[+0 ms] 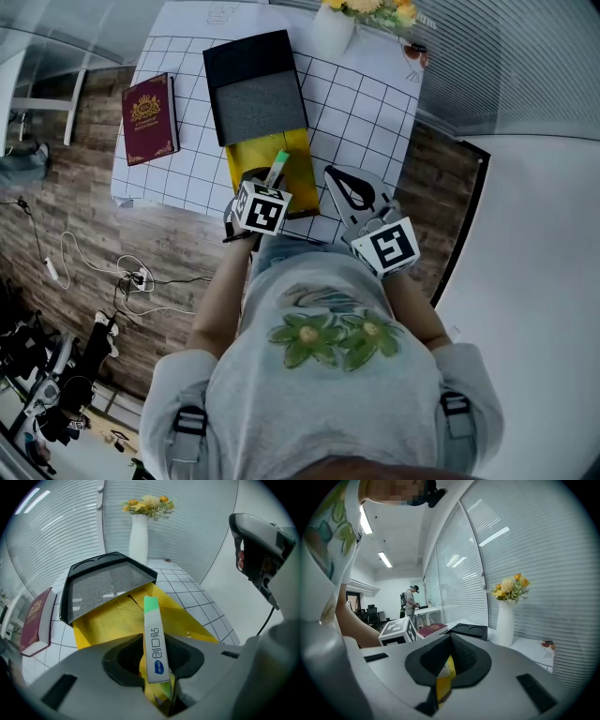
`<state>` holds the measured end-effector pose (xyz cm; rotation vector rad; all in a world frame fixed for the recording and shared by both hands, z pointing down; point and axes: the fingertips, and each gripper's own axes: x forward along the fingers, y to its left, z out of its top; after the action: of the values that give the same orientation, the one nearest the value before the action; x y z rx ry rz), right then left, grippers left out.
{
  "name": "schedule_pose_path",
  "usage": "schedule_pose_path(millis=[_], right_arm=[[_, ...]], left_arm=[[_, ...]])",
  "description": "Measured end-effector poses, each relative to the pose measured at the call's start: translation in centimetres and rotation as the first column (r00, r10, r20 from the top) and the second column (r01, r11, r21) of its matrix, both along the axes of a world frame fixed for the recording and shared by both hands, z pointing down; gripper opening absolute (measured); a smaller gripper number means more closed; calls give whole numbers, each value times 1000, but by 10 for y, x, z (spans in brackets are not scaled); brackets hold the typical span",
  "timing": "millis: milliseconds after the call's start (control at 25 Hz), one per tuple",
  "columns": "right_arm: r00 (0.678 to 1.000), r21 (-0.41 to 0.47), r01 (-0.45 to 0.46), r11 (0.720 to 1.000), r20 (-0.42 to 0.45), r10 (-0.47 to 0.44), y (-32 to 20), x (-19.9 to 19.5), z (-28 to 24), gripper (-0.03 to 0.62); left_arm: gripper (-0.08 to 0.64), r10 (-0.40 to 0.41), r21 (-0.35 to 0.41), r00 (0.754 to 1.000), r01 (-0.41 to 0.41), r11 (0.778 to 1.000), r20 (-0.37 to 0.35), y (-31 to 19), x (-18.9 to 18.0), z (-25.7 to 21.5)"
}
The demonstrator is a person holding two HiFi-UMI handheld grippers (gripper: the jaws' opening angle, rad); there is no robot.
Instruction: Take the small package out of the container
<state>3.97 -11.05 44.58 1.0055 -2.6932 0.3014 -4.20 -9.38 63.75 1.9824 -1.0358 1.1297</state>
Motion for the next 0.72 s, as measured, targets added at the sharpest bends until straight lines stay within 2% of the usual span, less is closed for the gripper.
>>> schedule_pose_path(millis=[720], right_arm=[[1000, -4, 11, 1000, -2, -11, -2, 4, 1, 6]], left_arm=[[98, -10, -2, 1000, 10, 1000, 28, 0, 0, 1]])
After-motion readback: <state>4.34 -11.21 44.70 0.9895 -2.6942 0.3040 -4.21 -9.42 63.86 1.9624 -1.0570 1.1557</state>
